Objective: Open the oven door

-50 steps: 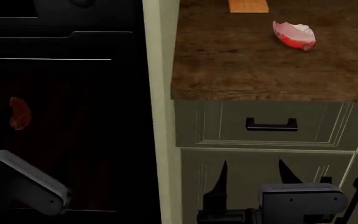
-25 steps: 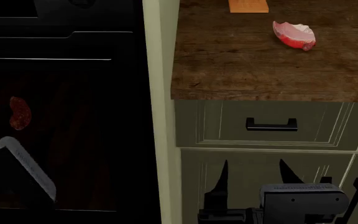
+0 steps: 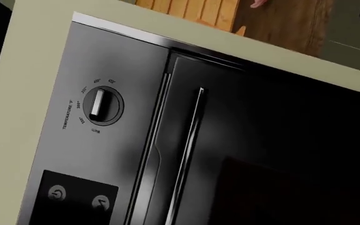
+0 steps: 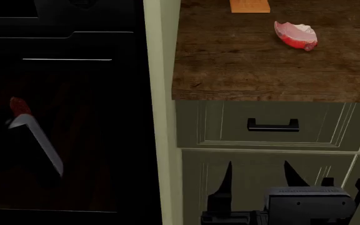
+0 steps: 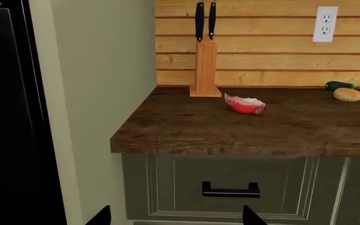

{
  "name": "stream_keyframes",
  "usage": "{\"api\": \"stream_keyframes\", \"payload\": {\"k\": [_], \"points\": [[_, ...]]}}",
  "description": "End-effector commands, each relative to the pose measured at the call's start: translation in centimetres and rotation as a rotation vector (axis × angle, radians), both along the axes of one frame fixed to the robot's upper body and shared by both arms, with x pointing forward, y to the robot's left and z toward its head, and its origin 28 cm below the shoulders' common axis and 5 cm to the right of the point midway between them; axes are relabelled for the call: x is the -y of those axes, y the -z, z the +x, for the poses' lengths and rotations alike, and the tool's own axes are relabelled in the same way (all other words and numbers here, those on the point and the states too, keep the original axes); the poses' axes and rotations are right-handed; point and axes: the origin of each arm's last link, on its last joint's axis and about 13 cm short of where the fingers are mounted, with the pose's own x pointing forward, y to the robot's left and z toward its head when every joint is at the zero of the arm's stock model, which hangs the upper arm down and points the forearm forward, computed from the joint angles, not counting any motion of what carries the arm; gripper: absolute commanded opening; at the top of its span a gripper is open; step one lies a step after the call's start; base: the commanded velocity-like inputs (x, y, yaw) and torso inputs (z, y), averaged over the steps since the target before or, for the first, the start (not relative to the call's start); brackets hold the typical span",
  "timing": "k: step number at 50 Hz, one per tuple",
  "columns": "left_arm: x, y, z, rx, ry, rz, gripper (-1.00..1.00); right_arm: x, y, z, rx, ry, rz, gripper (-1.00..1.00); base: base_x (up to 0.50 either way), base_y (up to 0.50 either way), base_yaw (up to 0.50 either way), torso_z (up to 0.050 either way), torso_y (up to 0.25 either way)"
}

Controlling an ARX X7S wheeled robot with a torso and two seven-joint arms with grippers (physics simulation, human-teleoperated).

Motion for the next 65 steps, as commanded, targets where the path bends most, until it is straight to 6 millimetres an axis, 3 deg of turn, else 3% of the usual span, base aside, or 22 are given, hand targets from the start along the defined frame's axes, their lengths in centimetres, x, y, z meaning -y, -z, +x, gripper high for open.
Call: {"api": "stream_keyframes", "payload": {"k": [1, 23, 65], "points": [[-0.2, 0.6, 1.6, -0.001, 0.0, 0.044, 1.0, 0.1, 0.0, -0.1, 0.0, 0.004, 0.001, 1.0, 0.0, 0.0, 0.0, 0.0, 0.0], [-0.1, 1.8, 3.6, -0.013, -0.009, 0.095, 1.0, 0.3, 0.4, 0.0, -0.004, 0.012, 0.006, 1.0, 0.0, 0.0, 0.0, 0.0, 0.0], [-1.4, 1.3, 6.9, 0.002, -0.068, 0.136, 1.0, 0.5, 0.5, 0.0, -0.011, 0.022, 0.004, 1.0, 0.0, 0.0, 0.0, 0.0, 0.0]]}}
